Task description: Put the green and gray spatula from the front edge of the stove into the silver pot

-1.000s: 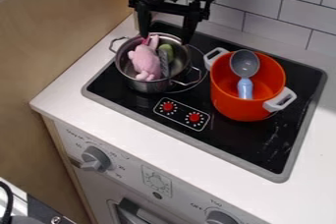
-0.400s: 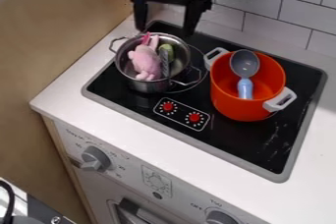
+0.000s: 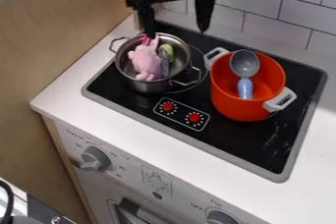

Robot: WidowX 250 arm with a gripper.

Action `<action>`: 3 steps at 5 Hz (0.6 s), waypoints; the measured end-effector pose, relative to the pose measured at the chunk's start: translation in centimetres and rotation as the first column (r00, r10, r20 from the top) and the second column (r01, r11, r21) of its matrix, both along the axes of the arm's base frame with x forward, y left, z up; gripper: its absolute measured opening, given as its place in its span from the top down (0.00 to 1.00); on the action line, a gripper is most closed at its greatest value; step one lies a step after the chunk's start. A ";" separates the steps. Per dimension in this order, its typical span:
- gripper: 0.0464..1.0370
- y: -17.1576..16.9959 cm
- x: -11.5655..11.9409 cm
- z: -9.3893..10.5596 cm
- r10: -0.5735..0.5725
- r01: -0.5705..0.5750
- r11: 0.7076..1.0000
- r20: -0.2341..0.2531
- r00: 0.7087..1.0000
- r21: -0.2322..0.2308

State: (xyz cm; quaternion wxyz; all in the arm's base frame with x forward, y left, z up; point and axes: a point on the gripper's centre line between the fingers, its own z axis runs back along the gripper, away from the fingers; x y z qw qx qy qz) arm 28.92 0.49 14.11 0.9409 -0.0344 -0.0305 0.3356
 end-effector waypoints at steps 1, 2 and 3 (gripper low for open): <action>0.04 -1.5 -0.9 0.7 0.010 -0.011 0.999 0.031 0.999 0.038; 0.04 -2.9 -1.6 1.2 -0.006 0.002 0.988 0.024 1.000 0.154; 0.04 -3.8 -2.1 1.2 -0.016 0.013 0.979 0.013 1.000 0.206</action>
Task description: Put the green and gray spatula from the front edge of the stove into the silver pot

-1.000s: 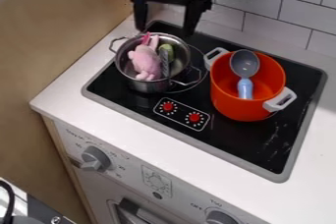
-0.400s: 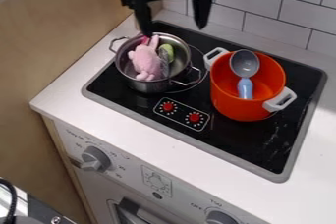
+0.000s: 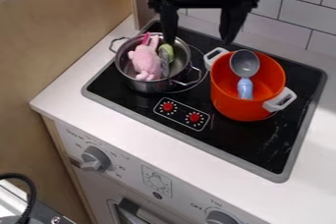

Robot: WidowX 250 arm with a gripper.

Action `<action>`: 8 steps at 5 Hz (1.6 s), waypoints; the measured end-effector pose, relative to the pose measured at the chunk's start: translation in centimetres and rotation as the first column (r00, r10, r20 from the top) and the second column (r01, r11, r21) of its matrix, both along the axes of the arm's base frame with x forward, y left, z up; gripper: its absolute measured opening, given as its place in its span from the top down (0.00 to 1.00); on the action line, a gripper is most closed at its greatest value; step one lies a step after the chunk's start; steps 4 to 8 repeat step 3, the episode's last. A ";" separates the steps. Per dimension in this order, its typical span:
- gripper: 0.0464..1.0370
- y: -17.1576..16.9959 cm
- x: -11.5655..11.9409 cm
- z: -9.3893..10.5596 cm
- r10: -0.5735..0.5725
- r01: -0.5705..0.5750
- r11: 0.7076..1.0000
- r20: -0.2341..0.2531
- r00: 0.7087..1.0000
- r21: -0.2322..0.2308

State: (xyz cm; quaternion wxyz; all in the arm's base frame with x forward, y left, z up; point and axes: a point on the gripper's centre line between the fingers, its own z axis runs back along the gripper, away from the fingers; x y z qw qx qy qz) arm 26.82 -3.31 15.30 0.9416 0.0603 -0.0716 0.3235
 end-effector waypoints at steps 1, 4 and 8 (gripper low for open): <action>0.04 -0.9 -0.3 -0.8 -0.004 0.004 1.000 0.001 1.000 -0.013; 0.04 -3.0 -0.3 -2.0 0.015 -0.013 0.998 0.028 0.999 -0.058; 0.04 -3.0 -0.3 -2.0 0.015 -0.013 0.998 0.028 0.999 -0.058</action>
